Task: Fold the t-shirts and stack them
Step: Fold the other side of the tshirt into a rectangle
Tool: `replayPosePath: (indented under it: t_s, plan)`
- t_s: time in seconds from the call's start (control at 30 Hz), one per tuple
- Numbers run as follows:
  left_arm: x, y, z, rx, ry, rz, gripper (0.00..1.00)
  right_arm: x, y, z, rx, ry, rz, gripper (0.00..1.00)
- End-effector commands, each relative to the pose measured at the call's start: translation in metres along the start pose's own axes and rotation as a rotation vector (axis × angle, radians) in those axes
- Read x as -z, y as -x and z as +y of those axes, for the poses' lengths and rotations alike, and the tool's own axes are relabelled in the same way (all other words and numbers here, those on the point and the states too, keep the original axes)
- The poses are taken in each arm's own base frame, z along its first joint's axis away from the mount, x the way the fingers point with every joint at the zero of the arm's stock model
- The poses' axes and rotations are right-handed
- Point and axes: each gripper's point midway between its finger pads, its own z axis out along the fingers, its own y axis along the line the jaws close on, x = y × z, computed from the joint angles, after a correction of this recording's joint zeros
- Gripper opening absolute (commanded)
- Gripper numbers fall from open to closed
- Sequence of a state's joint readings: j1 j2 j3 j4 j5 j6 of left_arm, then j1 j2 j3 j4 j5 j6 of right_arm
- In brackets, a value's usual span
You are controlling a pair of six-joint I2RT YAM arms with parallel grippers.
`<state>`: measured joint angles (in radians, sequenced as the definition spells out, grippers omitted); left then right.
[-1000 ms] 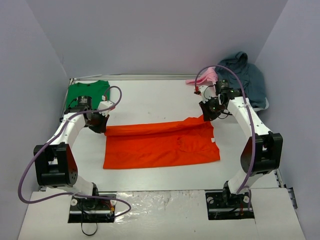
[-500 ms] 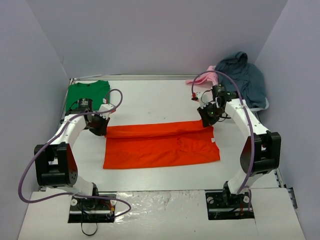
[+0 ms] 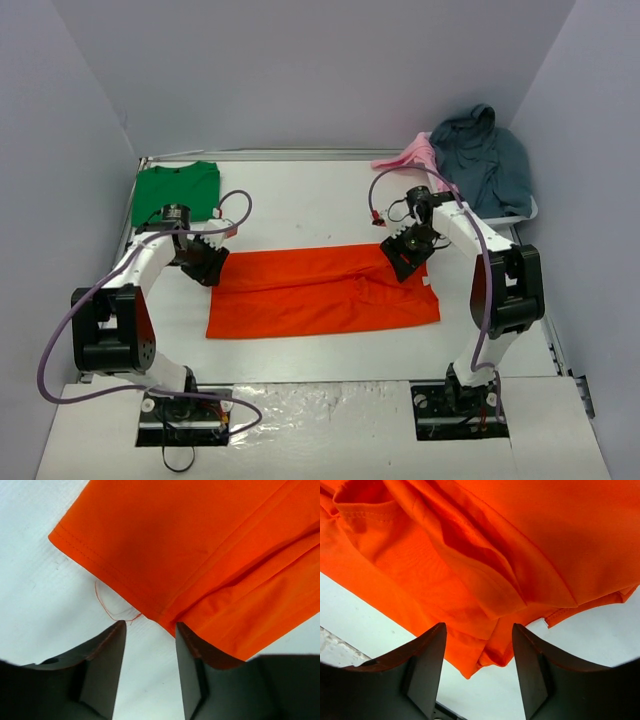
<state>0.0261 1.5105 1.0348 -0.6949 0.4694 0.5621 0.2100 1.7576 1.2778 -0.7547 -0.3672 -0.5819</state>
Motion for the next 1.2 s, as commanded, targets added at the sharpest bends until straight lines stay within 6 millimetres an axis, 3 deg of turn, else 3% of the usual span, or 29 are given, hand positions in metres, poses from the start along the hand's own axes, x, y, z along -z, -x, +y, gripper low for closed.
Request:
replayPosePath:
  t_s: [0.0,0.2,0.27,0.33,0.37,0.4,0.47,0.77,1.17]
  plan:
    - [0.021,0.009,-0.004,-0.041,0.017,-0.021,0.44,0.014,-0.002,0.007,0.017,-0.008,0.037,0.52]
    - [0.056,0.035,-0.002,-0.062,0.077,-0.087,0.51,0.045,0.030,0.012,0.059,-0.026,-0.052,0.57]
    - [0.063,0.039,-0.002,-0.056,0.090,-0.107,0.53,0.045,0.037,0.016,0.067,-0.008,-0.068,0.55]
    - [0.066,0.042,-0.002,-0.041,0.096,-0.117,0.53,0.044,0.042,0.022,0.076,0.017,-0.079,0.45]
    - [0.067,0.043,-0.003,-0.037,0.098,-0.121,0.53,0.040,0.045,0.031,0.091,0.051,-0.086,0.35]
    - [0.068,0.043,-0.003,-0.031,0.100,-0.121,0.53,0.038,0.046,0.035,0.101,0.064,-0.083,0.16]
    - [0.071,0.043,-0.005,-0.020,0.105,-0.128,0.54,0.029,0.046,0.047,0.128,0.098,-0.063,0.00]
    - [0.091,0.044,0.002,0.105,0.220,-0.218,0.69,-0.008,0.042,0.072,0.198,0.203,0.021,0.00]
    - [0.096,0.035,0.012,0.124,0.282,-0.222,0.73,-0.050,0.032,0.094,0.233,0.271,0.129,0.00]
